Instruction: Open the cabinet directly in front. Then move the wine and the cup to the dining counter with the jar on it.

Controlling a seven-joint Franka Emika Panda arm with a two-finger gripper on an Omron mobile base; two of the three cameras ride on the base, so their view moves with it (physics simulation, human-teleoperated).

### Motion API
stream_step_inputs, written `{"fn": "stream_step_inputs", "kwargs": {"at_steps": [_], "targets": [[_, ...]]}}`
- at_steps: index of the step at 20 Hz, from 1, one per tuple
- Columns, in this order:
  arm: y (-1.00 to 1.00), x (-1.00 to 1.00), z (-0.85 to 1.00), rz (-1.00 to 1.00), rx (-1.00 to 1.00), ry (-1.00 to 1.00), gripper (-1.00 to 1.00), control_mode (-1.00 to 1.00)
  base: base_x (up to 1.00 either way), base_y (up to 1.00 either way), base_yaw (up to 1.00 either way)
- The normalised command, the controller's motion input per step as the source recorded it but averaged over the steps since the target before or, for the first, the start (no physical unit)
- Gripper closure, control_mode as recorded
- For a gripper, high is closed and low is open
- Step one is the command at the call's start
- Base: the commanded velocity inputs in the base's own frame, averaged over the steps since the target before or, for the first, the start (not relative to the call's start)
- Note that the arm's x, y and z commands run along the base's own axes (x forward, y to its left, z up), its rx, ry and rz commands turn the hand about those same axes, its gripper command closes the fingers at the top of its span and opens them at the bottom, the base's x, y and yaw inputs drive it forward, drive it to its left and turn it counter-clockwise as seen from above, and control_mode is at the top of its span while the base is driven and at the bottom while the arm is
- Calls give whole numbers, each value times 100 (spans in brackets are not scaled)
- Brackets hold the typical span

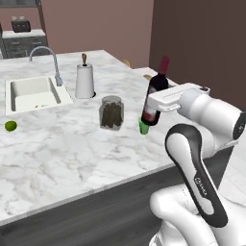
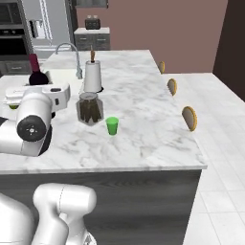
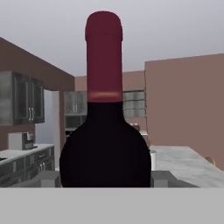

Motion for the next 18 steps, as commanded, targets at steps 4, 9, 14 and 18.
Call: {"fn": "stream_step_inputs", "kwargs": {"at_steps": [4, 9, 14, 18], "targets": [[47, 56, -17, 0, -5, 1, 100, -100, 0, 0, 0], [55, 45, -32, 0, -10, 0, 100, -100, 0, 0, 0], [25, 13, -17, -11, -7, 1, 100, -100, 0, 0, 0], [0, 0, -3, -24, 0, 6, 100, -100, 0, 0, 0]]}}
